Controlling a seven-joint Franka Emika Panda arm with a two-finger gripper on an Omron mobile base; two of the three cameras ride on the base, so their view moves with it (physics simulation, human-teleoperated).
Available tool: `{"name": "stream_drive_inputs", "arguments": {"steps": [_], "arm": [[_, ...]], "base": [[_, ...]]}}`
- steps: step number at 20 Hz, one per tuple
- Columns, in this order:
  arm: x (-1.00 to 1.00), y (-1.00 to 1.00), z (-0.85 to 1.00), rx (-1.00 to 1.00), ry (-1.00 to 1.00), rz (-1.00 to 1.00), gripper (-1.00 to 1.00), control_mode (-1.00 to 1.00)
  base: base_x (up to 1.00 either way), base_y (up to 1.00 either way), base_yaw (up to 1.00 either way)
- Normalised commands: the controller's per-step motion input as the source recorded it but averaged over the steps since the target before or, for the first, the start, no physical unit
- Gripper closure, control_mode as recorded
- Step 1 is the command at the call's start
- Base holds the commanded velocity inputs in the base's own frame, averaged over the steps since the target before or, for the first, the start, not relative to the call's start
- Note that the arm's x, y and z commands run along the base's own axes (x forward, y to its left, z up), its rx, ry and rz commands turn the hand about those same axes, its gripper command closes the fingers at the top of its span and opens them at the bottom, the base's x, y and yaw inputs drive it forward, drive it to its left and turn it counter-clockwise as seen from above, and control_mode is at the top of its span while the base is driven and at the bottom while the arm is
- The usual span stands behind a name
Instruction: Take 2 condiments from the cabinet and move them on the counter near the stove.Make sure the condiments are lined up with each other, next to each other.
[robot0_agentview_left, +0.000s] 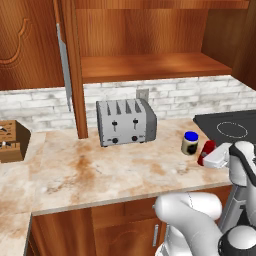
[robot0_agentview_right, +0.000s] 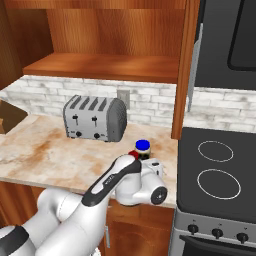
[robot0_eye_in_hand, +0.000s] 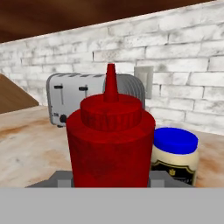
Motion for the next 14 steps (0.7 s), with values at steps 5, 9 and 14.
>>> {"name": "stream_drive_inputs", "arguments": {"steps": [5, 9, 14], "arm": [[0.31, -0.06, -0.21, 0.0, 0.0, 0.0, 1.0, -1.0], [0.29, -0.13, -0.21, 0.0, 0.0, 0.0, 1.0, -1.0], [0.3, -0.22, -0.2, 0.0, 0.0, 0.0, 1.0, -1.0]], "base": [[0.0, 0.0, 0.0], [0.0, 0.0, 0.0], [0.0, 0.0, 0.0]]}}
